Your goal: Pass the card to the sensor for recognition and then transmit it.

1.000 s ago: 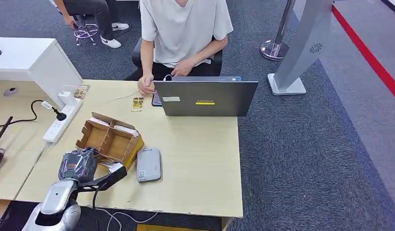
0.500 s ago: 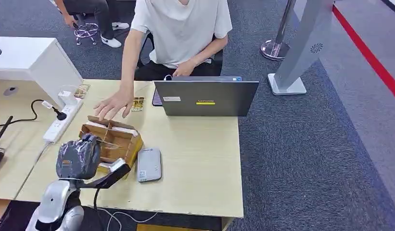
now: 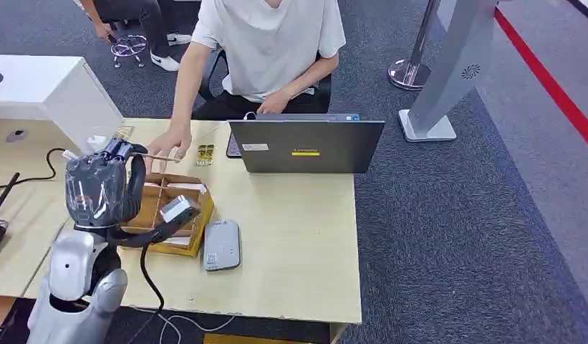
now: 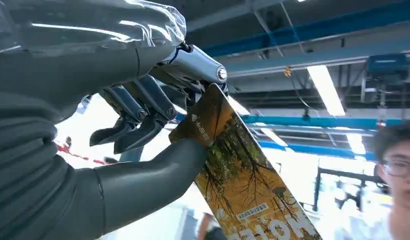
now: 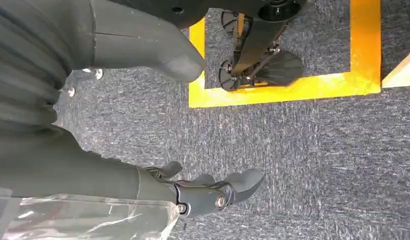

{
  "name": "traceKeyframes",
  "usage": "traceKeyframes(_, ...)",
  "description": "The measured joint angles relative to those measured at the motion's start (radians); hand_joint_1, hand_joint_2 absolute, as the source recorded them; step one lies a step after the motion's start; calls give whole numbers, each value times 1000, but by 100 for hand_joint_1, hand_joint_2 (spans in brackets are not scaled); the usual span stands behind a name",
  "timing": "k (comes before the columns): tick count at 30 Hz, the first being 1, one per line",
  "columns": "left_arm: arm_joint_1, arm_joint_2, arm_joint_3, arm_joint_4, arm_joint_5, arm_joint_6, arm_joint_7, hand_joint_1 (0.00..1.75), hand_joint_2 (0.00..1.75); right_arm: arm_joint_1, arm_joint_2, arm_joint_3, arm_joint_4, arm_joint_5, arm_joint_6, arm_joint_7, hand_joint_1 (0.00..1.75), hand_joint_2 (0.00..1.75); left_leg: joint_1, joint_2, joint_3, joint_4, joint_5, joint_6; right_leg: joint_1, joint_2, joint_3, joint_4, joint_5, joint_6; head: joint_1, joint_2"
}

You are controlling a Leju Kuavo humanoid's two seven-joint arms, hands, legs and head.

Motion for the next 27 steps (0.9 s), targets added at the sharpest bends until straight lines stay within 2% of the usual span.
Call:
traceKeyframes(3,-79,10,-2,56,-51,-28,43,175,175,-2,0,0,0,14,5,0,0,175,0,0,0,0,0,0,0,0,0,0,1,0,0,0)
traceKeyframes(5,-145,23,-2,125,-123,-60,103,175,175,-2,0,2,0,31,12,0,0,175,0,0,0,0,1,-1,0,0,0,0,1,0,0,0)
traceKeyframes(7,-236,45,-5,227,-151,-89,168,175,175,-6,0,6,0,42,18,3,0,175,0,0,0,0,2,0,0,0,-1,0,3,0,1,0)
traceKeyframes(9,-318,69,-6,382,-153,-81,234,175,175,-14,1,14,0,47,21,10,0,175,0,2,0,0,4,-1,0,1,-1,1,4,-2,0,0)
traceKeyframes(12,-391,89,-6,533,-153,-60,248,175,175,-17,1,19,0,50,20,19,0,175,0,2,0,0,4,-1,0,1,-2,1,4,-2,0,0)
traceKeyframes(17,-425,108,-6,641,-153,-58,249,175,175,-15,1,21,0,52,18,23,0,175,0,2,-2,0,4,-1,0,1,-3,1,4,-2,0,0)
traceKeyframes(18,-427,109,-6,652,-153,-61,249,0,175,-15,2,21,0,52,18,23,0,175,0,2,-2,0,4,-1,0,1,-3,1,4,-2,0,0)
traceKeyframes(27,-422,132,-6,695,-150,-61,240,0,175,-14,2,21,0,49,28,19,0,175,0,1,-4,0,4,-1,0,1,-5,1,4,-2,0,0)
